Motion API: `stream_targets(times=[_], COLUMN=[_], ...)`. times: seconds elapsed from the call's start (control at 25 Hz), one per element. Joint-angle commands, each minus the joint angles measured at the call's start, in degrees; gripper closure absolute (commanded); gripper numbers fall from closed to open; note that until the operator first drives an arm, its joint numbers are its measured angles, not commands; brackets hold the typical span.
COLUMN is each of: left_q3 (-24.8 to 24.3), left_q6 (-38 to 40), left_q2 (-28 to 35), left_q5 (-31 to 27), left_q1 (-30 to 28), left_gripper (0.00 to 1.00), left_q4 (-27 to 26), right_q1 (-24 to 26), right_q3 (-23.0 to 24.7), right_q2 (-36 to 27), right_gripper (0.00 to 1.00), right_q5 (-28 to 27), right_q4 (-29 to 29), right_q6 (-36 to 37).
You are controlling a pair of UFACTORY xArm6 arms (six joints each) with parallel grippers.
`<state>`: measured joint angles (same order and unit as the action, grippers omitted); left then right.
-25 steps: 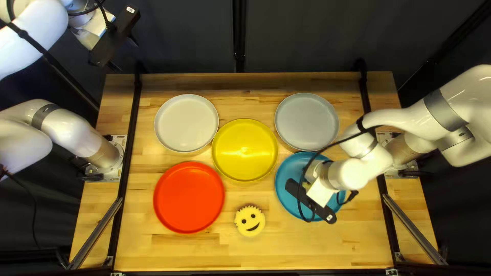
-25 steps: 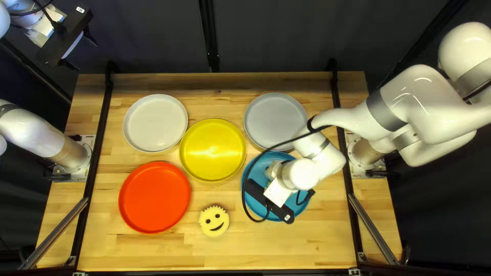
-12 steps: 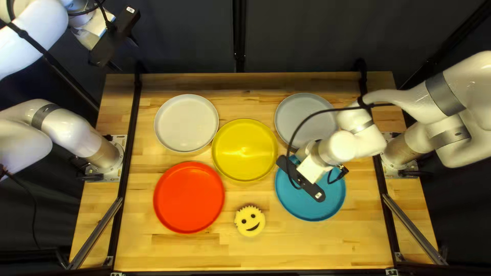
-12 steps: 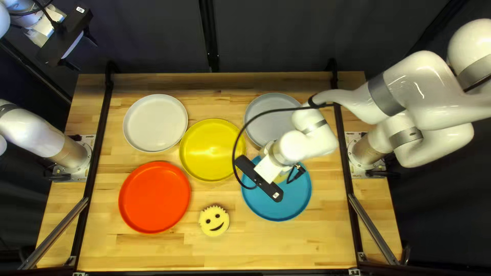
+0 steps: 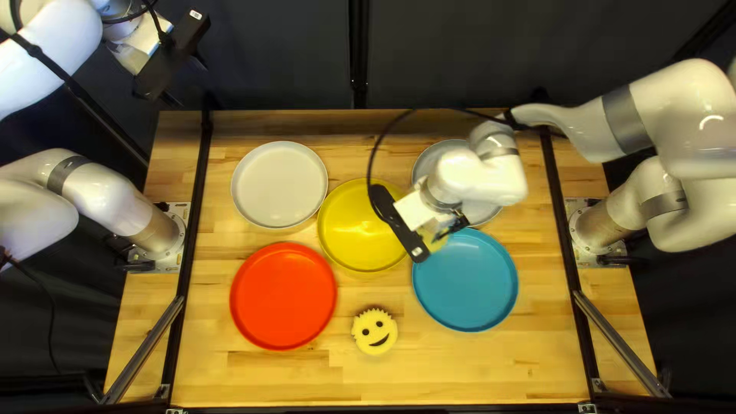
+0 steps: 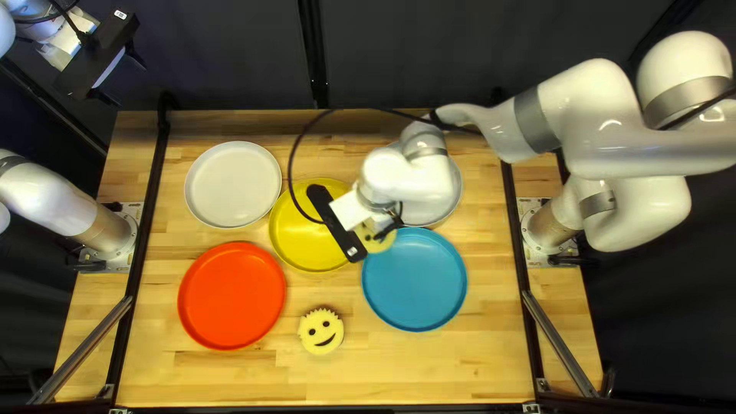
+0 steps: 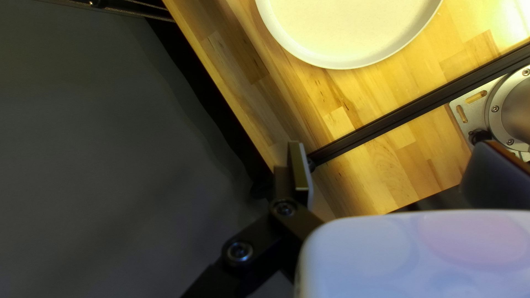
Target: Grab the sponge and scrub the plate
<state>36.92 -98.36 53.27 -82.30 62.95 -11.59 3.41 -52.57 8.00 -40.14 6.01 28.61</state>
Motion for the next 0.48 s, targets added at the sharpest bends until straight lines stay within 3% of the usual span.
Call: stream_targets(times=[0.04, 0.32, 0.48], left_q3=[0.0, 0.0, 0.0], left_q6=[0.0, 0.0, 0.0], left_q2=[0.0, 0.0, 0.0], left_q5=[0.0, 0.0, 0.0], left_q1=[0.0, 0.0, 0.0], left_gripper=[0.0, 0.0, 0.0], left_q4=[0.0, 0.0, 0.0], right_q1=[0.05, -0.07, 0.82], right_q3=[-0.08, 0.35, -1.95], right_q2=[0.07, 0.18, 2.77], right_gripper=[1.0, 1.0, 1.0], right_q5=[0.01, 0.45, 1.0], right_q4=[-0.05, 0.42, 0.39], right_q6=[0.11, -0.32, 0.48])
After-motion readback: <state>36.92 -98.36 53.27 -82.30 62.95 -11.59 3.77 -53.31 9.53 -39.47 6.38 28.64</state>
